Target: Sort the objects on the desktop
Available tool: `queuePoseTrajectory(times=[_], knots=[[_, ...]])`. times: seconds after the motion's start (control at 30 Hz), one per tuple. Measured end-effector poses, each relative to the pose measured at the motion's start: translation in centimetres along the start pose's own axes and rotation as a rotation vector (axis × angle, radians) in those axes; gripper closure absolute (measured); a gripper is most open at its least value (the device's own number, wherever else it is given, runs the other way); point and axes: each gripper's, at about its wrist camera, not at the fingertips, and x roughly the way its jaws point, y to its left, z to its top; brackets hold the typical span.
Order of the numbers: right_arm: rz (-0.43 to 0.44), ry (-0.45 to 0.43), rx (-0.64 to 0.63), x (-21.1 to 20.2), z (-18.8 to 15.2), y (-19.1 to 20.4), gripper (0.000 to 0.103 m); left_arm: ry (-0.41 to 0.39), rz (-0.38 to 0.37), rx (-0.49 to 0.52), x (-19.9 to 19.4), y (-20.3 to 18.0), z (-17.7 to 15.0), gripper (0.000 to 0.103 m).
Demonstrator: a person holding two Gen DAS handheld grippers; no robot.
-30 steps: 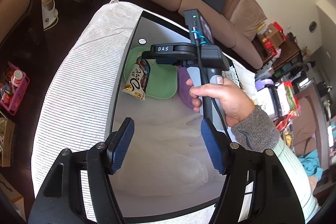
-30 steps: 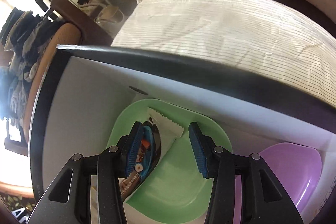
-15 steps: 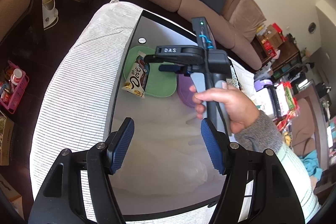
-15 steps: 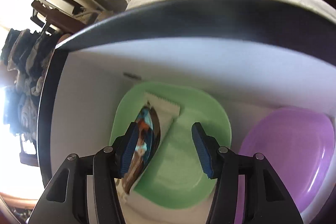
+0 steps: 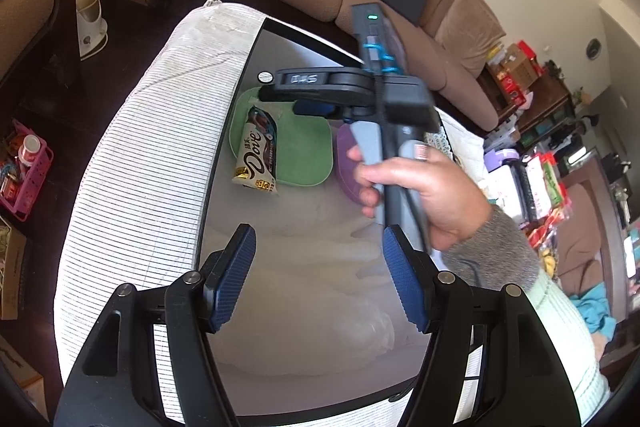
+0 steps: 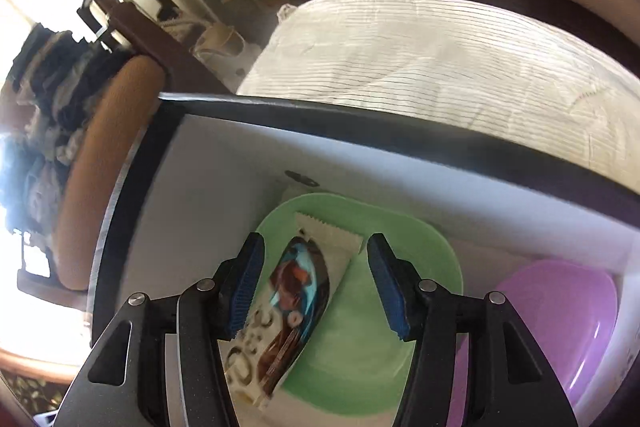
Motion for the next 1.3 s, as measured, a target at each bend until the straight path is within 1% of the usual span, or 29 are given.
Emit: queuePoseTrajectory(times=[0.03, 0.07, 0.13, 0.23, 0.27, 0.33, 0.4, 0.5, 0.63, 0.7, 0.8, 0.87, 0.97, 1.1, 1.17, 1.2, 1.23, 1.27, 1.3], knots=[[0.023, 0.023, -0.008, -0.3, -0.6, 0.2, 0.046, -0.001, -0.001, -0.003, -0.1, 0.2, -0.1, 0.04], [0.031, 0.052, -0.044, -0.4, -1.1, 0.8, 0.046, -0.002, 0.0, -0.007, -0.2, 0.4, -0.3, 0.04], [0.003, 0.087, -0.167, -1.0, -2.4, 2.6, 0.046, -0.006, 0.004, -0.011, -0.7, 0.8, -0.6, 0.04], [0.006, 0.122, -0.333, -2.3, -4.8, 5.0, 0.046, -0.016, 0.01, -0.011, -1.4, 1.0, -0.9, 0.04], [0.006, 0.138, -0.384, -2.4, -5.6, 5.8, 0.044, -0.019, 0.012, -0.01, -1.7, 1.0, -1.0, 0.04], [-0.062, 0.164, -0.488, -1.9, -6.8, 7.3, 0.041, -0.025, 0.013, -0.009, -1.9, 0.9, -1.1, 0.039], [-0.127, 0.184, -0.539, -1.2, -7.7, 8.0, 0.041, -0.027, 0.011, -0.007, -2.0, 0.9, -1.0, 0.038], [-0.165, 0.21, -0.528, 0.0, -8.0, 8.0, 0.041, -0.027, 0.003, -0.004, -1.9, 0.8, -0.8, 0.037], [-0.159, 0.194, -0.477, 0.5, -6.8, 7.4, 0.043, -0.025, -0.005, -0.002, -1.7, 0.7, -0.8, 0.037], [-0.143, 0.191, -0.459, 0.4, -6.3, 7.1, 0.043, -0.022, -0.008, -0.003, -1.6, 0.7, -0.9, 0.037], [-0.096, 0.187, -0.427, -0.8, -6.2, 6.7, 0.043, -0.016, -0.011, -0.004, -1.4, 0.7, -1.0, 0.037], [-0.096, 0.159, -0.434, -2.3, -6.2, 6.6, 0.043, -0.012, -0.011, -0.003, -1.3, 0.7, -1.1, 0.037], [-0.113, 0.1, -0.423, -5.8, -6.3, 5.7, 0.042, -0.014, -0.009, -0.002, -1.4, 0.5, -1.1, 0.037], [-0.077, 0.014, -0.362, -11.1, -7.7, 2.8, 0.041, -0.003, -0.009, 0.015, -1.1, -0.5, -1.1, 0.036], [-0.058, -0.03, -0.331, -14.3, -8.6, 1.2, 0.039, 0.014, -0.009, 0.04, -0.7, -1.7, -1.3, 0.035], [-0.046, -0.051, -0.314, -15.9, -9.2, 0.2, 0.037, 0.024, -0.01, 0.055, -0.4, -2.5, -1.5, 0.031], [-0.037, -0.07, -0.299, -17.6, -10.0, -0.9, 0.032, 0.036, -0.016, 0.071, -0.1, -3.4, -1.8, 0.027], [-0.026, -0.085, -0.285, -18.7, -10.5, -1.9, 0.029, 0.047, -0.026, 0.089, 0.1, -4.5, -2.0, 0.025], [-0.019, -0.102, -0.267, -19.4, -10.6, -2.7, 0.029, 0.055, -0.04, 0.106, 0.4, -5.6, -2.4, 0.023]])
